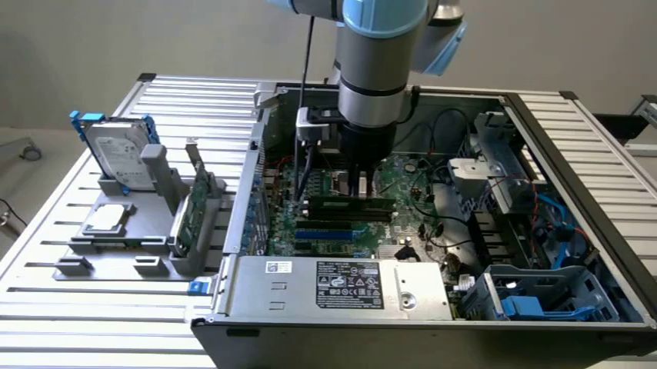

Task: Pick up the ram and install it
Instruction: 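Insert the ram into the slot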

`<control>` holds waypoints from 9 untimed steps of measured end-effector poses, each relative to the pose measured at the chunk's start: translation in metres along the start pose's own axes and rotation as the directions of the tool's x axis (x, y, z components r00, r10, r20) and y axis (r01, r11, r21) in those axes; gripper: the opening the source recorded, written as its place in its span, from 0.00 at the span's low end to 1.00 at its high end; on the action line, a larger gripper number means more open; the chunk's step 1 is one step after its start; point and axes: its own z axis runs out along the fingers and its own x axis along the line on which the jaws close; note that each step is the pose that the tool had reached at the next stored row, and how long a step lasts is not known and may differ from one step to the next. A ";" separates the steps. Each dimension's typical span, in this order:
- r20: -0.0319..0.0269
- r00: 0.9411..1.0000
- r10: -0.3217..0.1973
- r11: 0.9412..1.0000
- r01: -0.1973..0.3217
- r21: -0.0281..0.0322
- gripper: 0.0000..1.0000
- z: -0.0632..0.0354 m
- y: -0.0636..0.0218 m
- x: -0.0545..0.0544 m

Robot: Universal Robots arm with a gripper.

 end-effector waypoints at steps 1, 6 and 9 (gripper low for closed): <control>0.000 1.000 0.000 1.000 0.000 0.000 0.14 0.0018 0.0002 -0.001; 0.002 1.000 0.000 1.000 0.000 0.000 0.14 0.0098 0.0004 -0.003; 0.002 1.000 0.000 1.000 0.000 0.000 0.14 0.0115 0.0004 -0.003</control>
